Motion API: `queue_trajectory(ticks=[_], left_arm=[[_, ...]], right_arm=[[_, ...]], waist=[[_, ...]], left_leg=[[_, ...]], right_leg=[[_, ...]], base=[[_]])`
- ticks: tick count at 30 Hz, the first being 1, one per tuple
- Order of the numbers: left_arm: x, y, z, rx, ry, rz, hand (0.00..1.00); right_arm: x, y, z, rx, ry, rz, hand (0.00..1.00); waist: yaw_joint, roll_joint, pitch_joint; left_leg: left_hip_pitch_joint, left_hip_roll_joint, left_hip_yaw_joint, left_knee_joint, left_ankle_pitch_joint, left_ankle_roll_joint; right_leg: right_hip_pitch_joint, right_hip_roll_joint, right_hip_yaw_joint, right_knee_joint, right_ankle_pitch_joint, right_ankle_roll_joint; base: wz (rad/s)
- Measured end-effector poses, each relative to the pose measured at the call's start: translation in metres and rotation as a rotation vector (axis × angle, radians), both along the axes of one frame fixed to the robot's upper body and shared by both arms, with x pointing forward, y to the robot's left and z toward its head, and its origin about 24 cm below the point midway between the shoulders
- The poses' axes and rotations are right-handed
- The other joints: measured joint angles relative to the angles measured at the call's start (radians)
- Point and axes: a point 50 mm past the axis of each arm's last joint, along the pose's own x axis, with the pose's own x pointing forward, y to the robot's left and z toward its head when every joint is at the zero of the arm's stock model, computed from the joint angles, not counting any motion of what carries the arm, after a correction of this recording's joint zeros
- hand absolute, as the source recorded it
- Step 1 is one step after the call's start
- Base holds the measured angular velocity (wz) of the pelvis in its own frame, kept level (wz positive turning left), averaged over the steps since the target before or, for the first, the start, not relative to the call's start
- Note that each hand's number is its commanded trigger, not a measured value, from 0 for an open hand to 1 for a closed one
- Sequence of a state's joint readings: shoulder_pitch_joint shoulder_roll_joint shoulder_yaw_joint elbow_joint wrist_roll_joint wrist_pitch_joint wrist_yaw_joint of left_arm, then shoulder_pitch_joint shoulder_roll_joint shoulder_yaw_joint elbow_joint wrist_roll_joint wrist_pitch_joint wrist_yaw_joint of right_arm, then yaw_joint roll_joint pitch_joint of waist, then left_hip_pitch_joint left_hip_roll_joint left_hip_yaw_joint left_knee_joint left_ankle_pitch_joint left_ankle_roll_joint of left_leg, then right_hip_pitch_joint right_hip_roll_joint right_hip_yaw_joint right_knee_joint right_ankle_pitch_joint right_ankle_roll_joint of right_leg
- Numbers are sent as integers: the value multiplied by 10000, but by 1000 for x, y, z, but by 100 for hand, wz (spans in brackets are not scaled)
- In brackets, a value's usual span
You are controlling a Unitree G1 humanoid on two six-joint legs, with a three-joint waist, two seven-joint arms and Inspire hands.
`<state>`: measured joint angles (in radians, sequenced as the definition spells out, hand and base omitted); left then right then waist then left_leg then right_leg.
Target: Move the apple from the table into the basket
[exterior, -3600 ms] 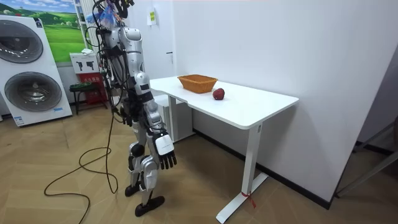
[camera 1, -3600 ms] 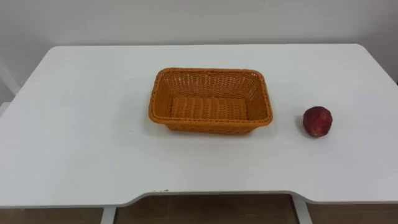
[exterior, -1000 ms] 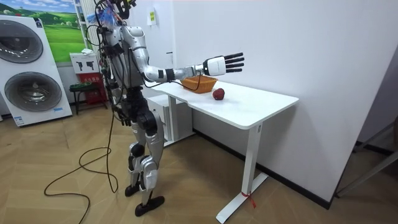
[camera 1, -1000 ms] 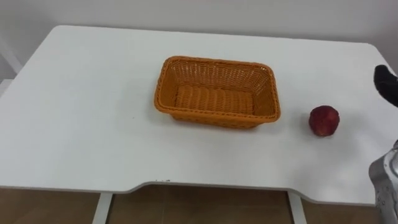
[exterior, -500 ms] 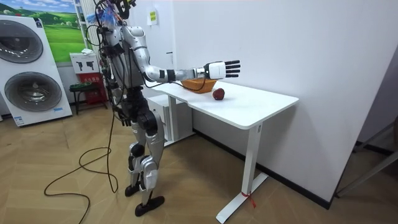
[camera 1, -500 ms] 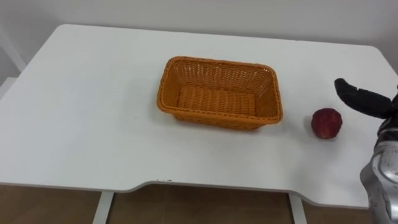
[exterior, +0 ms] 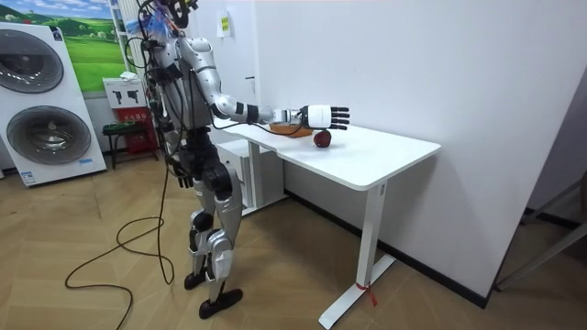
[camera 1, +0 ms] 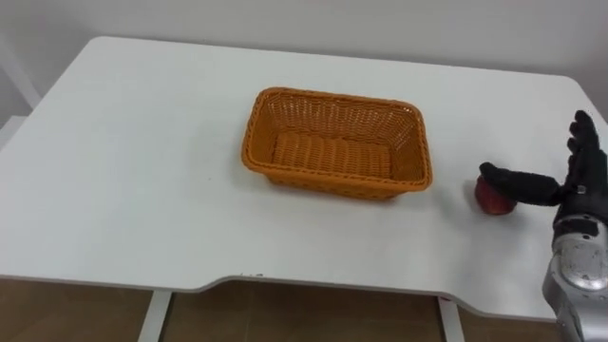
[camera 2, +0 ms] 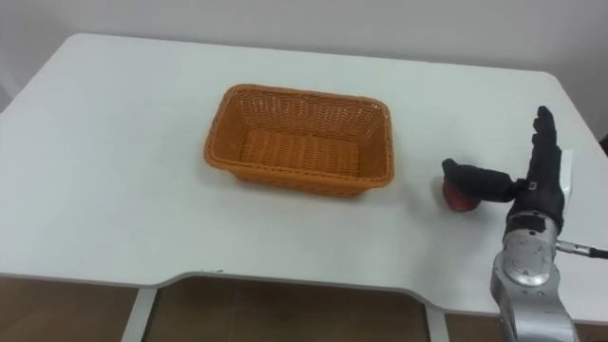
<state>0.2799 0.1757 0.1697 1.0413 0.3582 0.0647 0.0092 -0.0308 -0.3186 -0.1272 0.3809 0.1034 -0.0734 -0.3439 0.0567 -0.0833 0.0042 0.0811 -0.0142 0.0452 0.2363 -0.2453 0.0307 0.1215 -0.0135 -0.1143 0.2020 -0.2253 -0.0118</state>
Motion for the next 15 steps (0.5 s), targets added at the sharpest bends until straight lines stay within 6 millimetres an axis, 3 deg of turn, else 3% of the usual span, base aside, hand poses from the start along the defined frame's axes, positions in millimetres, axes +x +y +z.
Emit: queue_trajectory(ticks=[10,15], left_arm=[[0,1,1,37,-18,-83,0],[0,1,1,22,-3,-81,0]], right_arm=[[0,1,-4,174,308,451,0],[-5,-2,-17,319,960,426,0]], waist=[[44,-35,4],[48,-60,19]], left_leg=[[-17,2,0,29,0,0],[3,-2,-4,38,0,0]], right_leg=[[39,-2,-16,15,0,0],[86,-5,-30,18,0,0]], base=[[0],[0]])
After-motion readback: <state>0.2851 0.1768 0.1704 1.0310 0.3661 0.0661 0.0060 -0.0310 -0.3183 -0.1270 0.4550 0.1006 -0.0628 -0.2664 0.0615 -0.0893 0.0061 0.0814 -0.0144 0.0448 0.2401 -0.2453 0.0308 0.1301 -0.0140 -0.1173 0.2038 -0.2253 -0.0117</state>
